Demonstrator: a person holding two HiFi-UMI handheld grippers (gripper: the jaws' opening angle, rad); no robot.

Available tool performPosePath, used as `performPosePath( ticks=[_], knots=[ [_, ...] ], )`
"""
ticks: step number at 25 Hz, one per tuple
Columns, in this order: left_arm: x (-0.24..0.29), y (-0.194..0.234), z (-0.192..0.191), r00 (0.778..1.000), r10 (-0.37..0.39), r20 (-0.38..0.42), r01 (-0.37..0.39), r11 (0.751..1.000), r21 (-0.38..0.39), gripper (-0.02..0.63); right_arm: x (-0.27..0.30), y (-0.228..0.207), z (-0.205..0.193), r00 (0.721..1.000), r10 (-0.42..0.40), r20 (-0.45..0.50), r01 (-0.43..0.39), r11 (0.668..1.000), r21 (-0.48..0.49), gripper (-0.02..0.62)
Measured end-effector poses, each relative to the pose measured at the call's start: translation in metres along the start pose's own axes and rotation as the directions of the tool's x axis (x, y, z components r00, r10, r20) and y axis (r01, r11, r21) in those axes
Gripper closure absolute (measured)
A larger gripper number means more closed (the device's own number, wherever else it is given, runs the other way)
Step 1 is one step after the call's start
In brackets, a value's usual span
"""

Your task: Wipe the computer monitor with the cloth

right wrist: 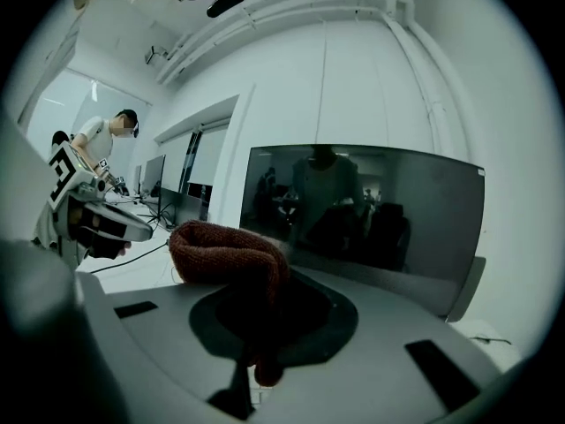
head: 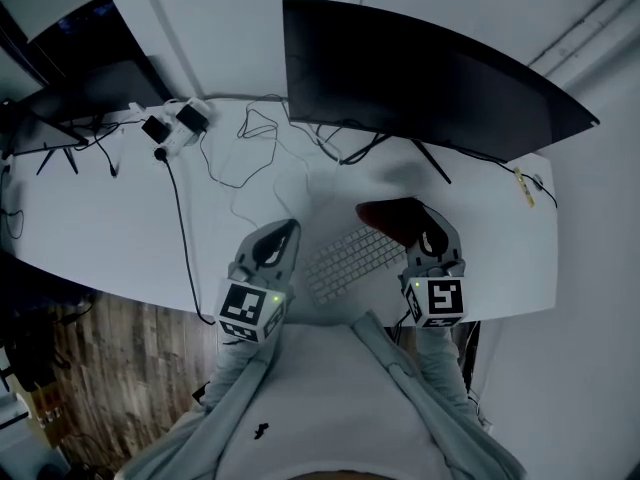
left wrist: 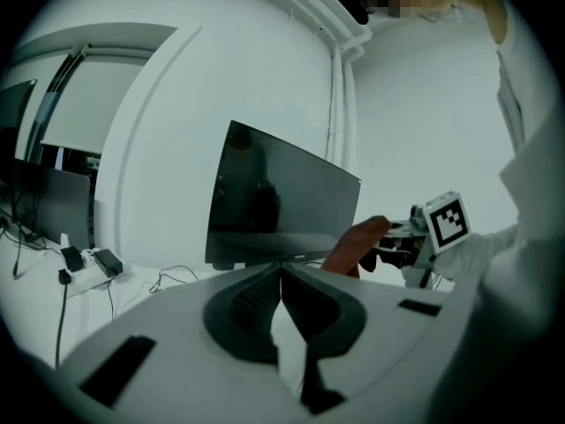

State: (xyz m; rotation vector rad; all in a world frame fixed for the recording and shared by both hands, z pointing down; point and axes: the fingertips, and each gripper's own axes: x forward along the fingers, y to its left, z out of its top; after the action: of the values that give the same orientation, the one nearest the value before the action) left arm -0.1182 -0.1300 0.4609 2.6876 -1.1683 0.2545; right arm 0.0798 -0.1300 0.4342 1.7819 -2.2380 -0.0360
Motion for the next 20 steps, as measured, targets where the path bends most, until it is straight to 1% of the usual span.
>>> performPosePath(
  ticks=[6, 8, 12, 15, 20],
  knots=[
    [0.000, -0.003, -0.008, 1.000, -0.002, 0.004, 0.002, 1.000, 0.008, 0.586, -0.019, 0.008, -0.035, 0.999, -0.002, -0.039, 0.006, 0.995, 0.104, 0.558],
    [-0.001, -0.002, -0.008, 1.000, 0.004, 0.008, -0.004, 1.000, 0.009, 0.586, -0.023, 0.010, -0.041, 0.999, -0.002, -0.044, 0.008, 0.993, 0.121, 0.558],
    [-0.002, 0.002, -0.015, 1.000, 0.021, -0.003, -0.021, 1.000, 0.011, 0.586, -0.025, 0.015, -0.043, 1.000, 0.006, -0.029, -0.003, 0.994, 0.113, 0.558],
    [-0.002, 0.005, -0.019, 0.999, 0.035, -0.010, -0.035, 0.999, 0.005, 0.585, -0.022, 0.015, -0.040, 1.000, 0.011, -0.008, -0.010, 0.991, 0.136, 0.558],
    [-0.006, 0.011, -0.017, 0.998, 0.068, -0.002, -0.068, 0.998, 0.002, 0.586, -0.015, 0.017, -0.031, 0.998, 0.043, 0.035, -0.048, 0.987, 0.155, 0.558]
  ],
)
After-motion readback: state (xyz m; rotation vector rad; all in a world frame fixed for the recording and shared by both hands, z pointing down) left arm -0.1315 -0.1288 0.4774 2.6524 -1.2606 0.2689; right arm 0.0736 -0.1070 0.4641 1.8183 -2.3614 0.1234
